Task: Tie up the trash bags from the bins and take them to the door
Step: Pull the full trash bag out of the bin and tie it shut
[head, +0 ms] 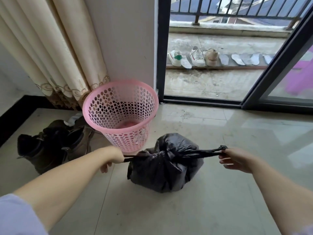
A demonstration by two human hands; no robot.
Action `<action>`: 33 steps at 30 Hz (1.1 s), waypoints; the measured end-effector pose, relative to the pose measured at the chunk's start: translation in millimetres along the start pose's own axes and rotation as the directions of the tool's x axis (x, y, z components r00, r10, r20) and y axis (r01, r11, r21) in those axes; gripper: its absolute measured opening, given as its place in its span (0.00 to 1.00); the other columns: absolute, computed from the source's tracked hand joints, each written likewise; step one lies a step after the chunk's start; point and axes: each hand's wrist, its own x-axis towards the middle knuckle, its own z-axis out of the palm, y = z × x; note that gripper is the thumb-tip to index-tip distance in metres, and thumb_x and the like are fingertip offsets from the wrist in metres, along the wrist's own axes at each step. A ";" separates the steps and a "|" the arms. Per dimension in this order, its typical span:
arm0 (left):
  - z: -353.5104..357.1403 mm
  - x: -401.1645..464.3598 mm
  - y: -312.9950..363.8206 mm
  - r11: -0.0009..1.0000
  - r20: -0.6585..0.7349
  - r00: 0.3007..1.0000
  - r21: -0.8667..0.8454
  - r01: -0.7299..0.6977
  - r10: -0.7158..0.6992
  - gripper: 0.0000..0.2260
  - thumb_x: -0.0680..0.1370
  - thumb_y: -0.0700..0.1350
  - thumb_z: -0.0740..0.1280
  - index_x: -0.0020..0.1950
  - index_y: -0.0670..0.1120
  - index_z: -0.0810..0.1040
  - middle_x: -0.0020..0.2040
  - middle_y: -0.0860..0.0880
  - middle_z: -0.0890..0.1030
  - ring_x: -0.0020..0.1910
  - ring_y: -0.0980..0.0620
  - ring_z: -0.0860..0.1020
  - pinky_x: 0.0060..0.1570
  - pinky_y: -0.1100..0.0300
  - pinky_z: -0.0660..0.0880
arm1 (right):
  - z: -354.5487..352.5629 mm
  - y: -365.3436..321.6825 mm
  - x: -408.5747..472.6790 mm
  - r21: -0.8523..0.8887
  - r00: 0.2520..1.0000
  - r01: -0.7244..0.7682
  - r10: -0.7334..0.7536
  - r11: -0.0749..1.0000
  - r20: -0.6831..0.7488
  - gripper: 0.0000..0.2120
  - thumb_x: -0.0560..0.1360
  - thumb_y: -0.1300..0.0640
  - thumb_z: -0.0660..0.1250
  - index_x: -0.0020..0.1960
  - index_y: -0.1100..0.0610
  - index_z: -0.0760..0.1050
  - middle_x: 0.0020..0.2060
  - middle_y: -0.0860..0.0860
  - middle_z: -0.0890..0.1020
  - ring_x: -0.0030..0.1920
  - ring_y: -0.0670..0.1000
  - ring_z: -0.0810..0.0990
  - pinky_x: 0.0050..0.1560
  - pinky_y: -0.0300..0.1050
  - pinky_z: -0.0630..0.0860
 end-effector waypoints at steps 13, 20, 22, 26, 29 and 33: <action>-3.8 -0.4 2.3 0.886 -0.364 0.839 0.386 -0.258 0.403 0.09 0.74 0.40 0.59 0.49 0.43 0.78 0.48 0.44 0.80 0.50 0.43 0.79 0.45 0.54 0.75 | -10.2 -26.8 -0.9 0.509 0.987 0.045 -0.118 0.860 0.112 0.12 0.77 0.62 0.54 0.35 0.56 0.67 0.28 0.50 0.77 0.31 0.47 0.82 0.42 0.47 0.80; -34.9 -64.1 91.4 0.560 -0.665 0.417 0.002 -0.828 0.619 0.09 0.74 0.36 0.64 0.53 0.43 0.77 0.43 0.47 0.79 0.44 0.48 0.78 0.47 0.55 0.76 | 35.5 -111.0 -44.9 0.204 0.749 0.323 -0.382 0.924 0.541 0.18 0.70 0.51 0.69 0.56 0.59 0.76 0.45 0.54 0.83 0.51 0.51 0.82 0.57 0.48 0.77; -38.1 -70.6 106.5 0.502 -0.667 0.383 -0.016 -0.865 0.639 0.16 0.74 0.38 0.66 0.62 0.45 0.73 0.49 0.48 0.77 0.49 0.50 0.77 0.54 0.58 0.75 | 56.4 -124.8 -57.6 0.005 0.678 0.441 -0.337 0.897 0.653 0.17 0.75 0.55 0.66 0.61 0.60 0.74 0.56 0.57 0.81 0.59 0.53 0.79 0.63 0.49 0.74; -36.3 -68.5 111.1 0.487 -0.497 0.431 -0.019 -0.873 0.754 0.18 0.78 0.46 0.65 0.68 0.49 0.71 0.64 0.51 0.75 0.62 0.54 0.73 0.62 0.63 0.68 | 78.3 -132.7 -67.5 -0.234 0.663 0.543 -0.241 0.806 0.709 0.13 0.77 0.56 0.66 0.55 0.65 0.75 0.53 0.60 0.82 0.56 0.54 0.78 0.63 0.51 0.70; -33.7 -64.1 107.2 0.463 -0.331 0.536 -0.276 -0.842 0.777 0.08 0.79 0.48 0.63 0.52 0.48 0.80 0.47 0.52 0.82 0.47 0.56 0.79 0.49 0.72 0.73 | 76.2 -133.4 -65.8 -0.290 0.671 0.540 -0.196 0.790 0.715 0.13 0.76 0.53 0.68 0.50 0.63 0.77 0.39 0.54 0.81 0.44 0.51 0.78 0.50 0.43 0.72; -34.9 -49.0 101.7 0.450 -0.304 0.609 -0.456 -0.768 0.732 0.17 0.77 0.55 0.64 0.44 0.43 0.82 0.45 0.54 0.85 0.53 0.57 0.79 0.63 0.59 0.69 | 72.7 -133.1 -56.2 -0.300 0.726 0.566 -0.292 0.768 0.622 0.14 0.74 0.50 0.69 0.42 0.62 0.77 0.32 0.49 0.72 0.33 0.46 0.71 0.42 0.40 0.70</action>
